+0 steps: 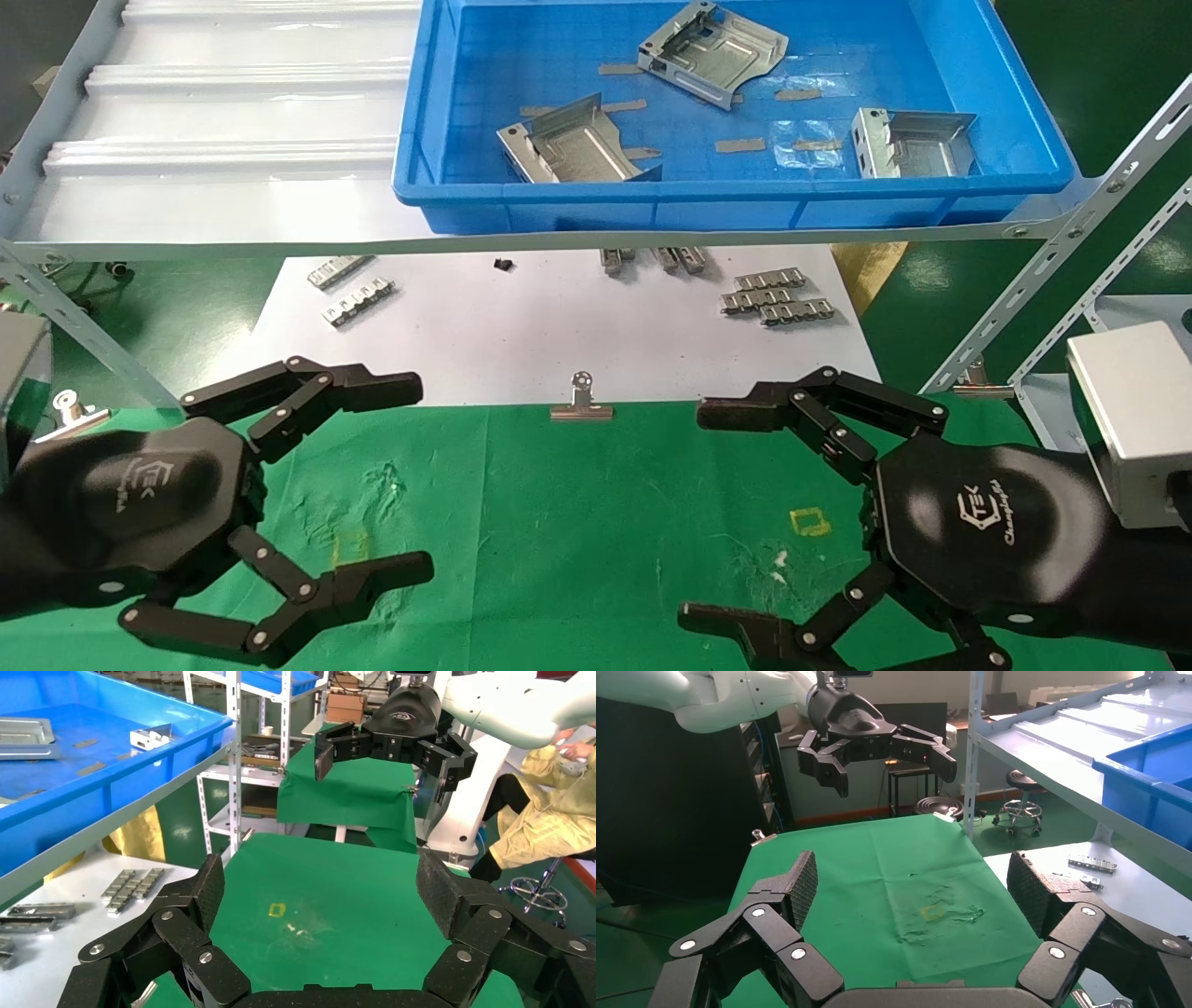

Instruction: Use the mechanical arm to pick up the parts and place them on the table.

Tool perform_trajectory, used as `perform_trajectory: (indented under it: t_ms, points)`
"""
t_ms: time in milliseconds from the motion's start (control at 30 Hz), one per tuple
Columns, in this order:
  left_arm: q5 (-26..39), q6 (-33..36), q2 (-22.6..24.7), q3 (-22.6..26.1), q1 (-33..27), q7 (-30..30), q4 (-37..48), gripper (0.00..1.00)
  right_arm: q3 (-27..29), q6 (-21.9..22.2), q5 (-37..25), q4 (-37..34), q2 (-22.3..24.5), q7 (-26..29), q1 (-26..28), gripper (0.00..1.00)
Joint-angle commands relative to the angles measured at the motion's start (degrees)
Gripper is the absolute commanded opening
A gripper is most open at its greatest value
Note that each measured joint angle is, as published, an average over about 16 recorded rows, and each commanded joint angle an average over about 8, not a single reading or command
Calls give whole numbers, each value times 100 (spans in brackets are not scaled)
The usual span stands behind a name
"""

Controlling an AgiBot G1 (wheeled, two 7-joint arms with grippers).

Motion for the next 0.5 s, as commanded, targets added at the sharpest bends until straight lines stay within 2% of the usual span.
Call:
perform_trajectory:
  t_ms: [33,67,100,500]
  points:
    - [0,0,0,0,0,0,0,20,0,0,0,0,0,0,0,100]
    - [0,0,0,0,0,0,0,7,0,0,0,0,0,0,0,100]
    - [0,0,0,0,0,0,0,0,0,0,0,0,0,0,0,100]
    - [0,0,0,0,0,0,0,0,0,0,0,0,0,0,0,100]
